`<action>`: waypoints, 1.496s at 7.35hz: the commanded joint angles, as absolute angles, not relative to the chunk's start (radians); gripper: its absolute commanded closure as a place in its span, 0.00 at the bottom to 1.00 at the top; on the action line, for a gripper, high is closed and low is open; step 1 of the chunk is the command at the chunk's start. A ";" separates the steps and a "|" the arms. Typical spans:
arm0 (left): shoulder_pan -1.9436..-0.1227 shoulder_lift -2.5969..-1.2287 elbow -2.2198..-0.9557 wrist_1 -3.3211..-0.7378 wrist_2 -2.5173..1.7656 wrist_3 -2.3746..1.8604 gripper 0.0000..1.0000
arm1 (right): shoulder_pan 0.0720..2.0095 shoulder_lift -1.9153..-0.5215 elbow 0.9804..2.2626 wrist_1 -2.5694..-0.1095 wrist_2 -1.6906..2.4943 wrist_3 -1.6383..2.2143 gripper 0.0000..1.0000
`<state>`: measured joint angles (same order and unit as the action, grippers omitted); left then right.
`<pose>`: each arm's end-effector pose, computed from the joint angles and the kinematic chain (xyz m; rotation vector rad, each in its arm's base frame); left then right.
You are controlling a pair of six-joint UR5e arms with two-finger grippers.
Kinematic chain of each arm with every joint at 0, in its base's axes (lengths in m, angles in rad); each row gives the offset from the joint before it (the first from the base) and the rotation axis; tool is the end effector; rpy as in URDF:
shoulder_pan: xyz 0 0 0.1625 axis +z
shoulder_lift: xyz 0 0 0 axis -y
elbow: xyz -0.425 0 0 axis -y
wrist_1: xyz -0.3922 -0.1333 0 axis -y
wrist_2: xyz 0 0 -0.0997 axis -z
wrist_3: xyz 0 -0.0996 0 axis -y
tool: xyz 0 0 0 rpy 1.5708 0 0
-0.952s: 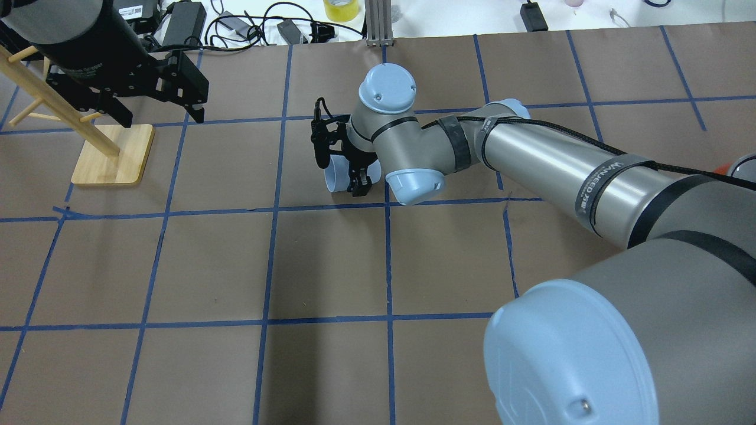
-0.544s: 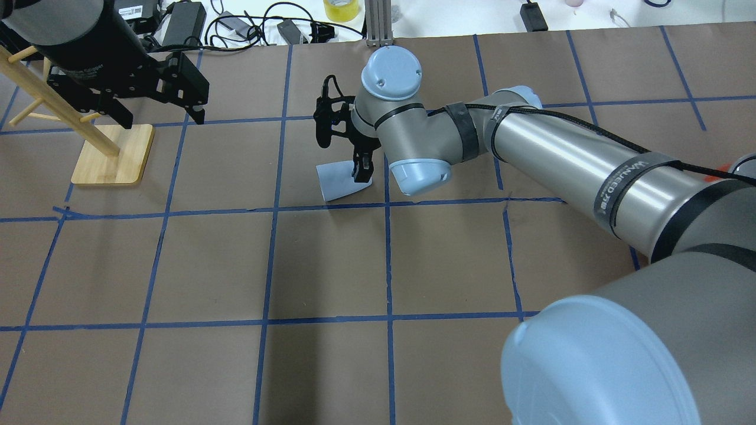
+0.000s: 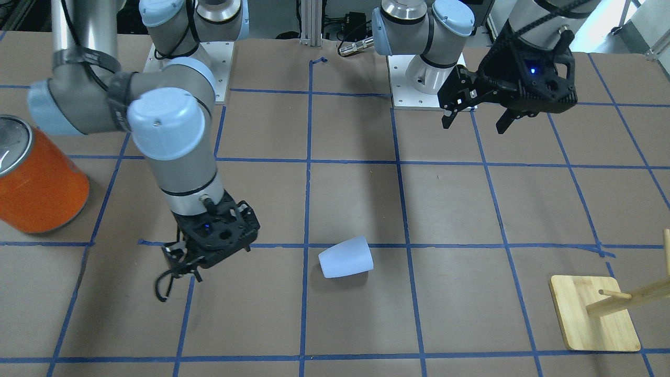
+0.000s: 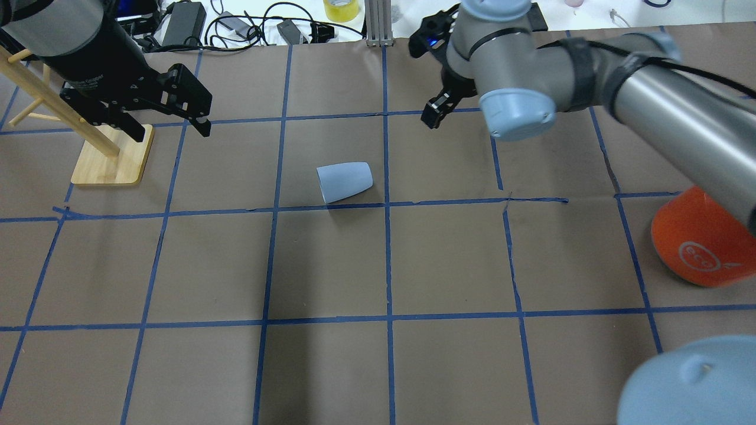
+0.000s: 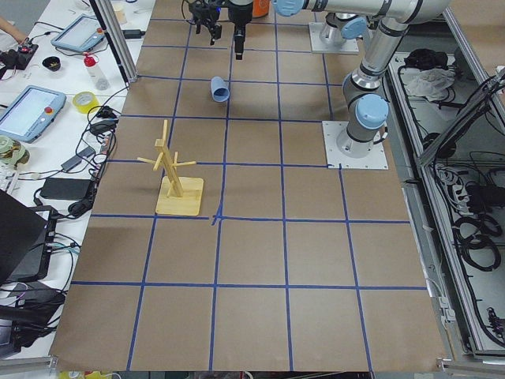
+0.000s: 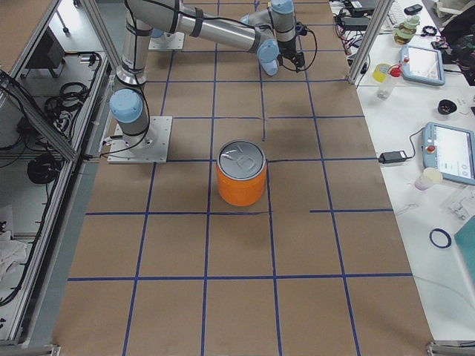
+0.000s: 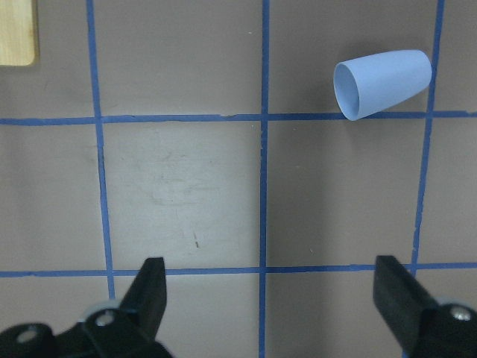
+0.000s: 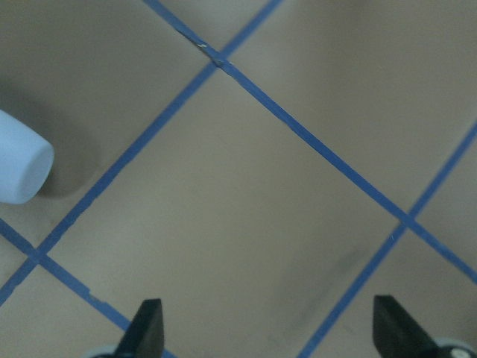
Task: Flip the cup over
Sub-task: 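Reach the left gripper to the cup's closed end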
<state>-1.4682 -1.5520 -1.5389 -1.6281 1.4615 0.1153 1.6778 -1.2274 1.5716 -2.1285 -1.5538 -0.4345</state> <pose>-0.0940 -0.4950 0.5076 -0.0187 -3.0322 0.0081 0.2016 -0.6128 0.3541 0.8334 -2.9919 0.3327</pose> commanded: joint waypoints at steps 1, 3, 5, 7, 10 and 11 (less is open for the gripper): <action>-1.440 -1.636 -1.603 -1.553 1.272 0.181 0.00 | 1.571 -1.328 1.575 -1.938 -1.581 -0.034 0.00; -1.439 -1.742 -1.690 -1.360 1.119 0.179 0.00 | 1.494 -1.408 1.572 -1.802 -1.614 -0.026 0.00; -1.439 -1.833 -1.748 -1.237 0.996 0.181 0.00 | 1.480 -1.483 1.551 -1.735 -1.617 -0.023 0.00; -1.439 -1.896 -1.796 -1.166 0.850 0.186 0.00 | 1.482 -1.503 1.546 -1.729 -1.618 -0.023 0.00; -1.421 -1.957 -1.868 -1.082 0.718 0.192 0.00 | 1.482 -1.505 1.548 -1.735 -1.614 -0.026 0.00; -1.419 -1.976 -1.868 -1.075 0.713 0.190 0.00 | 1.482 -1.500 1.551 -1.743 -1.614 -0.029 0.00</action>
